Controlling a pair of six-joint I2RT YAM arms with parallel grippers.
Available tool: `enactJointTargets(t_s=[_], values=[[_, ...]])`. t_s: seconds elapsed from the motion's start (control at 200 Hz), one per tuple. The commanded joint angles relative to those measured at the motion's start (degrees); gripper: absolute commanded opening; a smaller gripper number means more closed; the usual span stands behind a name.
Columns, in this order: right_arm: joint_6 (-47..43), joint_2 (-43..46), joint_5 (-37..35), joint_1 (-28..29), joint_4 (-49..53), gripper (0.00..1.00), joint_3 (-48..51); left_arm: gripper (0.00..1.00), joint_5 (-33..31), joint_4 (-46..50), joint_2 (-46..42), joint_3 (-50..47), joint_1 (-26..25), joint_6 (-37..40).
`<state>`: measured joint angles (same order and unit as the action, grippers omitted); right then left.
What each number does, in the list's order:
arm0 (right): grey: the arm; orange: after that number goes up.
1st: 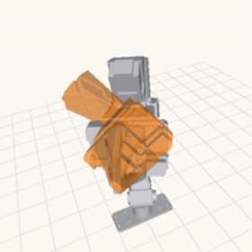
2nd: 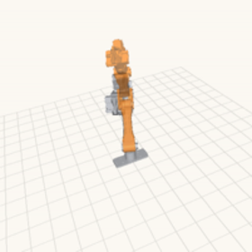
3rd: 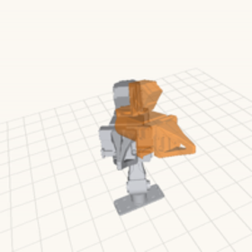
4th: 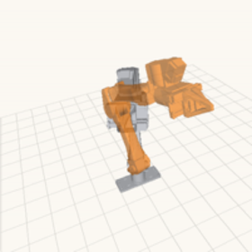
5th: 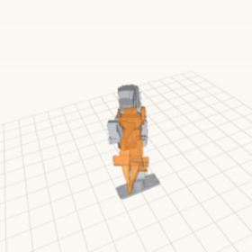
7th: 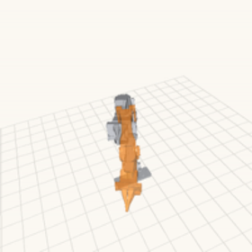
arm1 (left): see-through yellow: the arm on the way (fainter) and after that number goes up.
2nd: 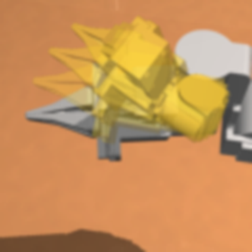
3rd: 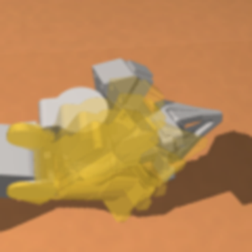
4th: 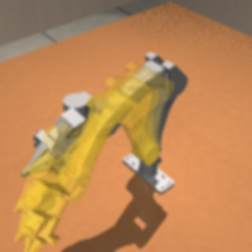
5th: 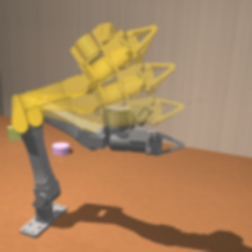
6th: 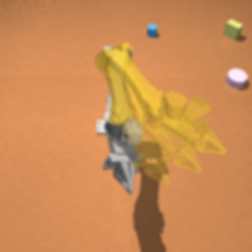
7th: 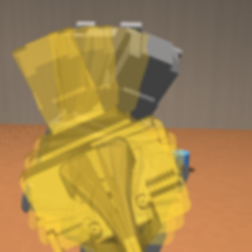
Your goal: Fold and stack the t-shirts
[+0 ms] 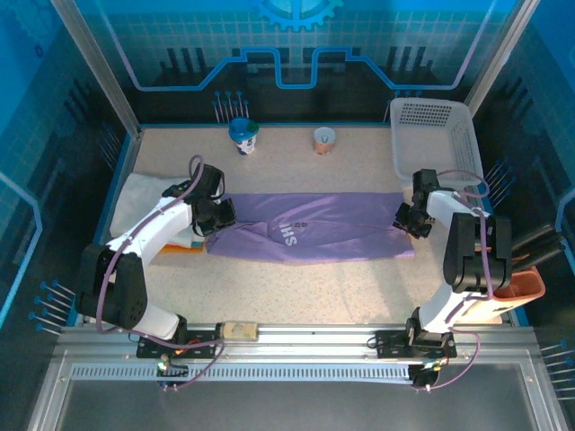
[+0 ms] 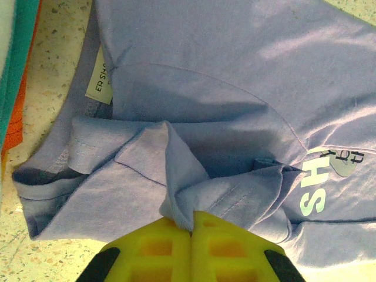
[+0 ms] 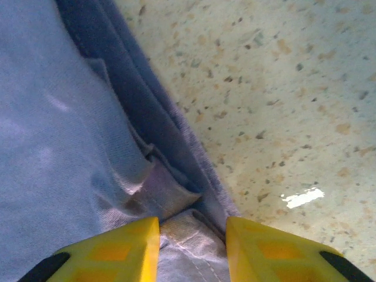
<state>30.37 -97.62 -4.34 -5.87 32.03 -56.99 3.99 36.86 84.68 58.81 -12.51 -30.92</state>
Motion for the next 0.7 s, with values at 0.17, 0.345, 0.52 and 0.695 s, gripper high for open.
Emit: enactJointTargets(t_s=[0.17,0.345,0.52,0.695], values=[[0.1,-1.8,-0.3,1.1,0.6,0.35,-0.9,0.0,0.8,-0.6,-1.6,-0.9,0.5,0.8],[0.6,-0.8,-1.7,1.1,1.3,0.15,-1.0,0.0,0.9,-0.5,-1.6,-0.7,0.5,0.7],[0.9,2.8,-2.5,0.8,2.0,0.03,-1.1,0.0,-0.5,1.4,-3.5,0.7,0.5,1.6],[1.7,6.2,-1.8,0.1,2.2,0.02,-0.9,0.0,-2.0,2.6,-5.7,1.2,0.5,2.6]])
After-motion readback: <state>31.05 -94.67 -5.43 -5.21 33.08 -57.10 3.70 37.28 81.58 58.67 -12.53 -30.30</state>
